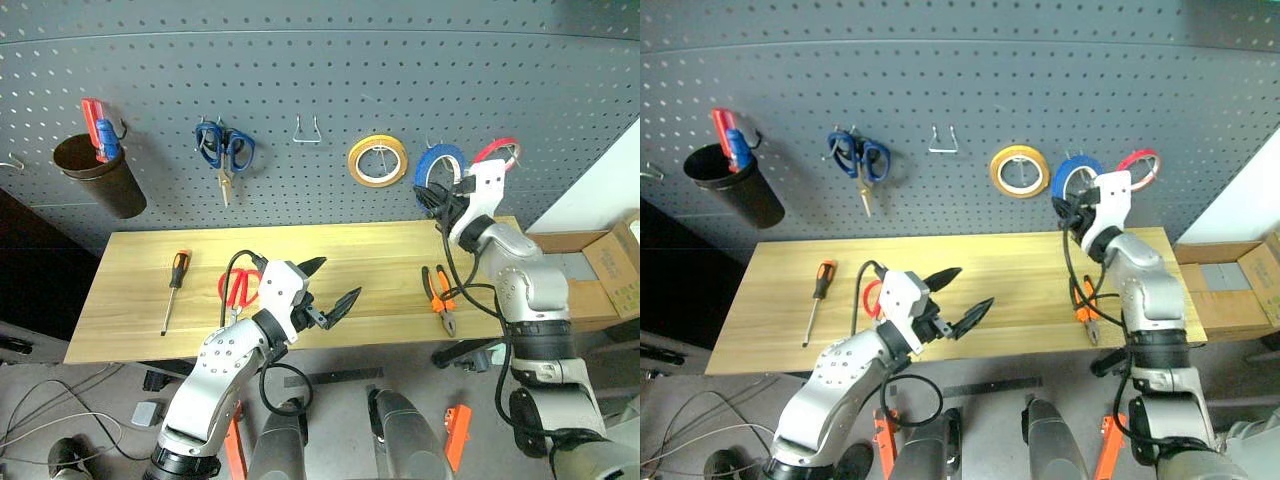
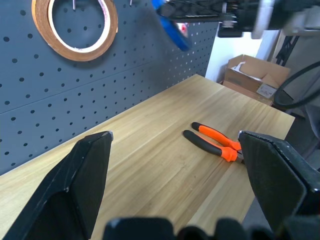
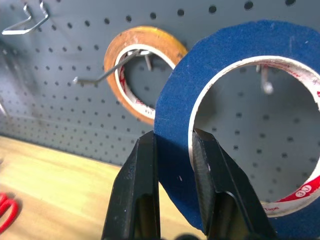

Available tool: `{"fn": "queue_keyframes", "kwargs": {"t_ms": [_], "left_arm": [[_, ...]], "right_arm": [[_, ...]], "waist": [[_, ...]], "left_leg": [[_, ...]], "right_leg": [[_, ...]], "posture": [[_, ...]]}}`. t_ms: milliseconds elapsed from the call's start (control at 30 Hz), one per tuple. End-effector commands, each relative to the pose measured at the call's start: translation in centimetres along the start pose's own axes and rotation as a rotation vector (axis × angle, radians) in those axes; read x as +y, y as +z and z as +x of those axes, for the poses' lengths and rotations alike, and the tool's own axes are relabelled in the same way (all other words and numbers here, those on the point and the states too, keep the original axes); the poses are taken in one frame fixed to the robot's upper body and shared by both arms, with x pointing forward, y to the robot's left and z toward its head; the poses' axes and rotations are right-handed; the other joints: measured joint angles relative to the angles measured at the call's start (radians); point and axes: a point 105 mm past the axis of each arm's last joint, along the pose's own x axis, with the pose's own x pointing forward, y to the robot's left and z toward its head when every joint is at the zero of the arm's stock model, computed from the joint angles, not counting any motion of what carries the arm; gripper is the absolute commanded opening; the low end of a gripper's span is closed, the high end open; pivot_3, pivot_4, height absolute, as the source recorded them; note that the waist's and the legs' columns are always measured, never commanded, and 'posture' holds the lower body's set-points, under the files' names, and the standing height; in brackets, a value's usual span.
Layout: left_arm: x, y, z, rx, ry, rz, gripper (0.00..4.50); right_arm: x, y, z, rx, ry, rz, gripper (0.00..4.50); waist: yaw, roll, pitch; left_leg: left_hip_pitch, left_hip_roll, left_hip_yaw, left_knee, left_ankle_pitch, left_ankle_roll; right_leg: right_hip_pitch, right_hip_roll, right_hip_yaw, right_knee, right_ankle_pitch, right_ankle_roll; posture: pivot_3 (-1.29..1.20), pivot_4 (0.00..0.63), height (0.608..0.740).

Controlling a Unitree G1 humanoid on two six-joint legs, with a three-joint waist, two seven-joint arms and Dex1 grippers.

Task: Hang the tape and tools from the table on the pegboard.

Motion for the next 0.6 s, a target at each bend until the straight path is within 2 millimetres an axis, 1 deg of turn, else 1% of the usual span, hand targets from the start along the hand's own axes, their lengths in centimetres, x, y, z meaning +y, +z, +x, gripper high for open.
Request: {"fn": "queue_keyframes", "kwargs": {"t_ms": [33, 100, 133, 200, 267, 300, 333, 367, 467, 533, 567, 600], "left_arm": [[-0.2, 1.3, 0.3, -0.047, -0.002, 0.028, 4.33], [-0.2, 1.3, 0.4, -0.047, 0.002, 0.030, 4.33], [-0.1, 1.4, 0.5, -0.047, 0.006, 0.031, 4.33], [0.1, 1.4, 0.5, -0.048, 0.014, 0.032, 4.33], [0.4, 1.4, 0.5, -0.046, 0.020, 0.033, 4.33], [0.7, 1.3, 0.4, -0.041, 0.026, 0.039, 4.33], [0.9, 1.2, 0.3, -0.036, 0.031, 0.043, 4.33], [1.1, 1.1, 0.2, -0.032, 0.037, 0.047, 4.33], [1.5, 1.0, -0.1, -0.024, 0.049, 0.054, 4.33], [1.7, 0.8, -0.5, -0.014, 0.060, 0.056, 4.33], [2.0, 0.5, -0.8, -0.003, 0.067, 0.057, 4.33], [2.2, 0.1, -1.2, 0.015, 0.071, 0.063, 4.33]], "right_arm": [[0.1, 0.7, 1.8, -0.039, 0.004, -0.034, 0.36], [-0.2, 0.6, 2.6, -0.034, -0.011, -0.051, 0.36], [-0.4, 0.7, 2.8, -0.040, -0.022, -0.048, 0.92], [-0.5, 0.9, 3.0, -0.052, -0.021, -0.051, 1.33], [-0.5, 0.9, 3.0, -0.051, -0.024, -0.062, 1.98], [-0.7, 0.7, 2.3, -0.042, -0.034, -0.074, 2.04], [-0.8, 0.6, 1.5, -0.035, -0.032, -0.082, 2.43], [-0.7, 0.7, 0.7, -0.032, -0.029, -0.084, 2.55], [-0.2, 0.9, -2.0, -0.015, -0.031, -0.085, 3.53], [0.4, 0.8, -4.4, 0.019, -0.037, -0.079, 4.15], [0.6, 0.1, -6.3, 0.071, -0.039, -0.063, 4.48], [0.7, -0.9, -8.1, 0.131, -0.046, -0.040, 4.48]], "waist": [[-0.001, 0.000, 0.000], [-0.001, 0.000, 0.000], [0.000, 0.000, 0.000], [0.001, 0.000, 0.000], [0.002, 0.000, 0.000], [0.002, 0.000, 0.000], [0.003, 0.000, 0.000], [0.006, 0.000, 0.000], [0.009, 0.000, 0.000], [0.008, 0.000, 0.000], [0.008, 0.000, 0.000], [0.011, 0.001, -0.001]], "left_leg": [[0.001, 0.000, 0.000, 0.000, 0.000, 0.000], [0.001, 0.000, 0.000, 0.000, 0.000, 0.000], [0.002, 0.001, 0.000, 0.000, 0.000, 0.000], [0.002, 0.001, 0.000, 0.000, 0.000, 0.000], [0.001, 0.001, 0.000, 0.000, 0.000, 0.000], [0.001, 0.001, 0.000, 0.000, 0.000, 0.000], [0.001, 0.001, 0.000, 0.000, 0.000, 0.000], [0.001, 0.001, 0.000, 0.000, 0.000, 0.000], [0.001, 0.001, -0.001, 0.000, 0.000, 0.000], [0.000, 0.000, -0.001, 0.000, 0.000, 0.000], [0.000, 0.001, -0.001, 0.000, 0.000, 0.000], [0.000, 0.000, -0.001, 0.000, 0.000, 0.000]], "right_leg": [[0.000, 0.000, 0.000, 0.000, 0.000, 0.000], [0.000, 0.001, 0.000, 0.001, 0.000, 0.000], [0.001, 0.001, 0.001, 0.001, 0.001, -0.001], [0.001, 0.001, 0.000, 0.000, 0.002, -0.004], [0.001, 0.001, 0.000, 0.000, 0.003, -0.004], [0.001, 0.001, 0.000, 0.000, 0.003, -0.004], [0.001, 0.001, 0.000, 0.000, 0.003, -0.004], [0.001, 0.001, 0.000, 0.000, 0.003, -0.004], [0.001, 0.001, 0.000, 0.000, 0.002, -0.004], [0.001, 0.000, 0.000, 0.000, 0.002, -0.004], [0.001, 0.000, 0.000, 0.000, 0.002, -0.004], [0.000, 0.000, 0.000, 0.000, 0.002, -0.004]], "posture": [[-0.12, 0.210, 0.740], [-0.11, 0.211, 0.740], [-0.11, 0.212, 0.740], [-0.11, 0.214, 0.740], [-0.11, 0.218, 0.740], [-0.12, 0.220, 0.740], [-0.12, 0.222, 0.740], [-0.12, 0.224, 0.740], [-0.12, 0.227, 0.740], [-0.13, 0.233, 0.740], [-0.13, 0.236, 0.740], [-0.13, 0.238, 0.740]]}}
